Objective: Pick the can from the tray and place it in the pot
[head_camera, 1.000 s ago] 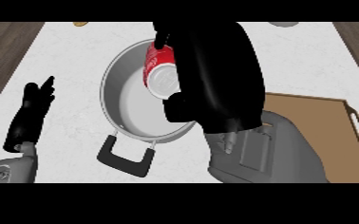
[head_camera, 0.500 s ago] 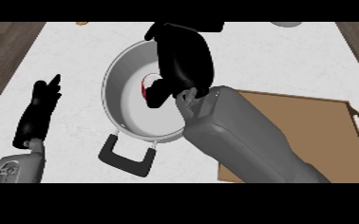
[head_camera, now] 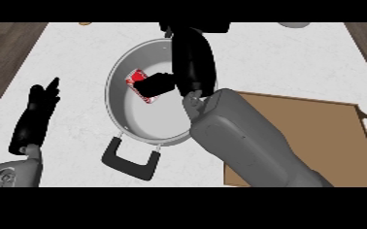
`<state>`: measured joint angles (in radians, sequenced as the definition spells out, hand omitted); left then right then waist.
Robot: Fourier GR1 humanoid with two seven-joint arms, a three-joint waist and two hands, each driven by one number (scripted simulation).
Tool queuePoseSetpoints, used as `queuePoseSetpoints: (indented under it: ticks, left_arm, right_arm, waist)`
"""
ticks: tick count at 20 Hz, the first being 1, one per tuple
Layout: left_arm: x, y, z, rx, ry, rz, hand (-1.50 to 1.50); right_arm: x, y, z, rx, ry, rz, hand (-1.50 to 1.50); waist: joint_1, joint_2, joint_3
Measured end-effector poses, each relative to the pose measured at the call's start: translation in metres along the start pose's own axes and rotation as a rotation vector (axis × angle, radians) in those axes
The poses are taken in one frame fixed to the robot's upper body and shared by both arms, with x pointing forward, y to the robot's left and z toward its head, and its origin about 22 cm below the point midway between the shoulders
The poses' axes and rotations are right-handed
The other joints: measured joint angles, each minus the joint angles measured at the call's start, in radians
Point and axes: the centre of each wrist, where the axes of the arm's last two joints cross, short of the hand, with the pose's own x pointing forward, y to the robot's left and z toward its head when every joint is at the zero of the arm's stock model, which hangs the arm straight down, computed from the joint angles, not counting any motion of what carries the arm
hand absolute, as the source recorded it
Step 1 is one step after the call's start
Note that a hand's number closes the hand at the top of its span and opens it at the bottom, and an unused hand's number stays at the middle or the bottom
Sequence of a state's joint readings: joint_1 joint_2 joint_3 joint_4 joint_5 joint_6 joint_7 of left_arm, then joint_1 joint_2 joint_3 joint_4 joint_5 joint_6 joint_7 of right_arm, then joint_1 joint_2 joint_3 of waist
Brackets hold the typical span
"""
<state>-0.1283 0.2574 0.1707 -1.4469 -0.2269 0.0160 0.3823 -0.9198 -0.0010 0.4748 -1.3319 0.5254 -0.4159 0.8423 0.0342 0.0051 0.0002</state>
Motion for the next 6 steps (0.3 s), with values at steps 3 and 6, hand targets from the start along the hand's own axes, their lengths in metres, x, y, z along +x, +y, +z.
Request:
queuePoseSetpoints:
  ticks: [3, 6]
  left_arm:
    - [-0.004, 0.002, 0.001, 0.012, 0.003, 0.001, 0.0]
    - [-0.008, 0.011, 0.001, 0.023, 0.011, 0.003, 0.0]
  right_arm:
    - [-0.004, -0.006, 0.0, -0.091, -0.014, -0.106, -1.5]
    - [-0.016, -0.018, -0.003, -0.177, -0.013, -0.176, -1.5]
  waist:
    - [-0.012, -0.003, 0.0]
    - [-0.023, -0.004, 0.0]
